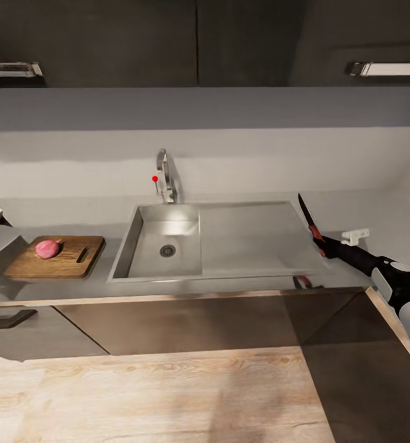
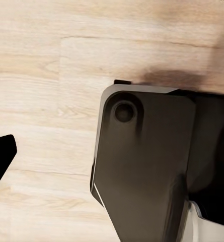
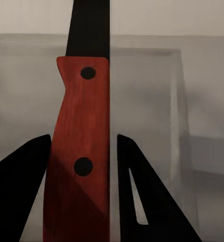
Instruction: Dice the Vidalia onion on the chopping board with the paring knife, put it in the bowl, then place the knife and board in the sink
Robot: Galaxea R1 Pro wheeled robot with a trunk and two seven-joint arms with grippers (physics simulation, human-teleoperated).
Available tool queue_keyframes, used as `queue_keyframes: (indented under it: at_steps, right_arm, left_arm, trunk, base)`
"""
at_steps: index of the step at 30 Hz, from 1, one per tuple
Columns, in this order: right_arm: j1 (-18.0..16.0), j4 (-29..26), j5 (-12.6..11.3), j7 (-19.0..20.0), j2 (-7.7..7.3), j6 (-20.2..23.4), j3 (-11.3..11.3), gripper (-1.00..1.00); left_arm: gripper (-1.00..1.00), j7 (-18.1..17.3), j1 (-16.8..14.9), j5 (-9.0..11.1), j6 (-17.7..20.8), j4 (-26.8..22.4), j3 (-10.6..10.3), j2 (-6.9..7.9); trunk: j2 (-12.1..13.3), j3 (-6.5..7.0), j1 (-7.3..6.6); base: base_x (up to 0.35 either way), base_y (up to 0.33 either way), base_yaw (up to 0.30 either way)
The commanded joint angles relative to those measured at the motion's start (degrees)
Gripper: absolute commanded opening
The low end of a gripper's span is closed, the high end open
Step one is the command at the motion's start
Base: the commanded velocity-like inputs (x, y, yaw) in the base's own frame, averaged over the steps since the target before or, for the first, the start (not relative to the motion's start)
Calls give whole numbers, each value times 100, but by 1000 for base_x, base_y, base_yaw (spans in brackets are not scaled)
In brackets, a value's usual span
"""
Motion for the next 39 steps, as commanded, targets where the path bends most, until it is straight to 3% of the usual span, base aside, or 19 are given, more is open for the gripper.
queue_keyframes:
  at_steps: [1, 22, 26, 28, 33, 39]
  right_arm:
    - [-6, 12, -25, 36, 1, 1, -18, -100]
    - [-7, 175, -8, 19, 102, -29, -18, -100]
    - [-6, 263, -2, -15, 125, -308, -18, -100]
    - [-6, 354, 2, -218, 177, -493, -18, -100]
    - [-2, 456, 24, -1141, 382, -952, -10, -100]
    - [0, 473, 21, -1276, 417, -1024, -9, -100]
  left_arm:
    - [100, 46, -1, 60, -18, -8, -34, 9]
    - [100, 46, -1, 60, -18, 1, -35, 9]
    - [100, 43, -1, 60, -18, 1, -36, 9]
    - [100, 44, -1, 60, -18, 1, -35, 9]
    - [100, 44, -1, 60, -18, 1, -37, 9]
    - [100, 42, -2, 60, -18, 1, -36, 9]
  trunk:
    - [-10, 0, 3]
    - [-10, 193, 3]
    - [-10, 230, 3]
    - [-10, 248, 3]
    - [-10, 295, 3]
    - [-10, 350, 3]
  base:
    - [-12, 27, 1]
    - [-1, 2, 0]
    - [0, 0, 0]
    - [0, 0, 0]
    - [0, 0, 0]
    - [0, 0, 0]
